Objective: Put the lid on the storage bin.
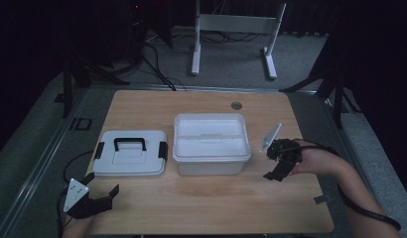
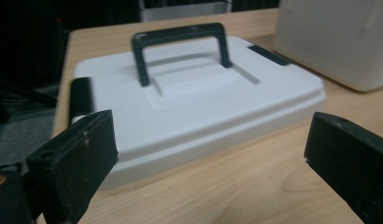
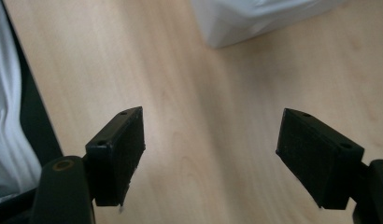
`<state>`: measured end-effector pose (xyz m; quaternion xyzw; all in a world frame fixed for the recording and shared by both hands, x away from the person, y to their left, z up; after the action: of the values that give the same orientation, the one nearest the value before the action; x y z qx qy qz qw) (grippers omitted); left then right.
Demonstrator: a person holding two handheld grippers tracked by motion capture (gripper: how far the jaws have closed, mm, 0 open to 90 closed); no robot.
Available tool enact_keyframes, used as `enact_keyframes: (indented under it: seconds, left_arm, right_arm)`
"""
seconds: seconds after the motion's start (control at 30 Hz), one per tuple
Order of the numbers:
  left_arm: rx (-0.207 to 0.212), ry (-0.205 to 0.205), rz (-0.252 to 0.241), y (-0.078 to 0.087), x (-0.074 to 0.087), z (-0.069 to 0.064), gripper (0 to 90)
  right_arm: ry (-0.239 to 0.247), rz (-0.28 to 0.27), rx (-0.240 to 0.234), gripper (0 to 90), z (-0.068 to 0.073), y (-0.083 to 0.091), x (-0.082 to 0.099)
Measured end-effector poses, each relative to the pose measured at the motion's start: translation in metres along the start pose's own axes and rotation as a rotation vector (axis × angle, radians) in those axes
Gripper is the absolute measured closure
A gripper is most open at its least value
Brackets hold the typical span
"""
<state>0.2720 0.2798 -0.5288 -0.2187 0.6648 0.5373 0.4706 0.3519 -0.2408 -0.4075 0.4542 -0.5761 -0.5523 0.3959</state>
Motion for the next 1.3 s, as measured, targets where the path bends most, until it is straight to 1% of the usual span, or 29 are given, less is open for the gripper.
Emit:
enact_keyframes:
  seconds: [0.07, 0.13, 0.17, 0.27, 0.37, 0.4, 0.43, 0.47, 0.5, 0.53, 0.57, 0.6, 0.67, 0.7, 0.73, 0.77, 0.8, 0.83, 0.87, 0.9, 0.93, 0.97, 1.0, 1.03, 1.07, 1.13, 1.17, 1.2, 1.3]
  left_arm:
    - [0.031, -0.003, 0.022, -0.001, 0.0, 0.0, 2.5]
    - [0.04, -0.012, 0.039, -0.002, 0.001, 0.001, 2.5]
    - [0.042, -0.019, 0.061, -0.003, 0.001, 0.003, 2.5]
    - [0.056, -0.022, 0.074, -0.002, 0.0, 0.005, 2.5]
    - [0.06, -0.058, 0.115, -0.001, -0.005, 0.009, 2.5]
    - [0.06, -0.058, 0.115, -0.001, -0.005, 0.009, 2.5]
    - [0.066, -0.083, 0.132, -0.001, -0.012, 0.011, 2.5]
    - [0.066, -0.083, 0.132, -0.001, -0.012, 0.011, 2.5]
    - [0.065, -0.11, 0.156, -0.001, -0.021, 0.014, 2.5]
    - [0.065, -0.11, 0.156, -0.001, -0.021, 0.014, 2.5]
    - [0.065, -0.134, 0.169, -0.001, -0.031, 0.017, 2.5]
    - [0.065, -0.134, 0.169, -0.001, -0.031, 0.017, 2.5]
    - [0.07, -0.159, 0.189, -0.002, -0.039, 0.02, 2.5]
    - [0.081, -0.183, 0.214, -0.005, -0.046, 0.022, 2.5]
    - [0.081, -0.183, 0.214, -0.005, -0.046, 0.022, 2.5]
    - [0.085, -0.21, 0.249, -0.009, -0.052, 0.023, 2.5]
    - [0.085, -0.21, 0.249, -0.009, -0.052, 0.023, 2.5]
    - [0.091, -0.24, 0.288, -0.015, -0.058, 0.023, 2.5]
    - [0.091, -0.24, 0.288, -0.015, -0.058, 0.023, 2.5]
    - [0.099, -0.267, 0.319, -0.018, -0.061, 0.022, 2.5]
    - [0.099, -0.267, 0.319, -0.018, -0.061, 0.022, 2.5]
    - [0.102, -0.293, 0.353, -0.022, -0.066, 0.022, 2.5]
    - [0.102, -0.293, 0.353, -0.022, -0.066, 0.022, 2.5]
    - [0.103, -0.32, 0.38, -0.026, -0.072, 0.022, 2.5]
    - [0.103, -0.32, 0.38, -0.026, -0.072, 0.022, 2.5]
    - [0.106, -0.354, 0.401, -0.028, -0.077, 0.022, 2.5]
    - [0.1, -0.39, 0.426, -0.03, -0.083, 0.021, 2.5]
    - [0.1, -0.39, 0.426, -0.03, -0.083, 0.021, 2.5]
    - [0.1, -0.434, 0.461, -0.035, -0.092, 0.021, 2.5]
  right_arm:
    - [-0.002, 0.0, -0.021, 22.8, 0.004, -0.009, 0.003]
    - [-0.009, 0.011, -0.021, 22.8, 0.005, -0.013, 0.006]
    - [-0.019, 0.019, -0.027, 22.8, 0.007, -0.024, 0.01]
    - [-0.022, 0.019, -0.027, 22.8, 0.008, -0.028, 0.012]
    - [-0.023, 0.007, -0.046, 22.9, 0.012, -0.034, 0.015]
    - [-0.023, 0.007, -0.046, 22.9, 0.012, -0.034, 0.015]
    - [-0.025, 0.004, -0.053, 22.9, 0.013, -0.037, 0.016]
    - [-0.025, 0.004, -0.053, 22.9, 0.013, -0.037, 0.016]
    - [-0.026, 0.009, -0.059, 22.9, 0.015, -0.039, 0.017]
    - [-0.026, 0.009, -0.059, 22.9, 0.015, -0.039, 0.017]
    - [-0.025, 0.008, -0.065, 22.9, 0.016, -0.042, 0.018]
    - [-0.025, 0.008, -0.065, 22.9, 0.016, -0.042, 0.018]
    - [-0.029, 0.008, -0.072, 22.9, 0.017, -0.044, 0.019]
    - [-0.029, 0.004, -0.075, 22.9, 0.017, -0.045, 0.02]
    - [-0.029, 0.004, -0.075, 22.9, 0.017, -0.045, 0.02]
    - [-0.032, 0.001, -0.085, 22.9, 0.018, -0.047, 0.021]
    - [-0.032, 0.001, -0.085, 22.9, 0.018, -0.047, 0.021]
    - [-0.033, 0.003, -0.09, 22.9, 0.018, -0.049, 0.022]
    - [-0.033, 0.003, -0.09, 22.9, 0.018, -0.049, 0.022]
    - [-0.035, 0.008, -0.094, 23.0, 0.019, -0.051, 0.024]
    - [-0.035, 0.008, -0.094, 23.0, 0.019, -0.051, 0.024]
    - [-0.037, 0.01, -0.1, 23.0, 0.019, -0.052, 0.025]
    - [-0.037, 0.01, -0.1, 23.0, 0.019, -0.052, 0.025]
    - [-0.036, 0.012, -0.103, 23.0, 0.019, -0.054, 0.025]
    - [-0.036, 0.012, -0.103, 23.0, 0.019, -0.054, 0.025]
    - [-0.034, 0.01, -0.11, 23.0, 0.02, -0.055, 0.025]
    - [-0.029, 0.01, -0.11, 23.3, 0.02, -0.057, 0.024]
    - [-0.029, 0.01, -0.11, 23.3, 0.02, -0.057, 0.024]
    - [-0.009, 0.016, -0.102, 23.8, 0.021, -0.059, 0.024]
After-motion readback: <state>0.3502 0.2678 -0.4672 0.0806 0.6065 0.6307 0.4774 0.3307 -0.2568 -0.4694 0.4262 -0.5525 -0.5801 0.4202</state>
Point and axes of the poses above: each handheld gripper's, and its own axes: y roughly backward along the jaws, x roughly out of its underside, z roughly to its left, the point moved 6 cm from there along -y, roughly forward along the jaws, and after that the axes turned 10 degrees about z, right-handed, at the moved point
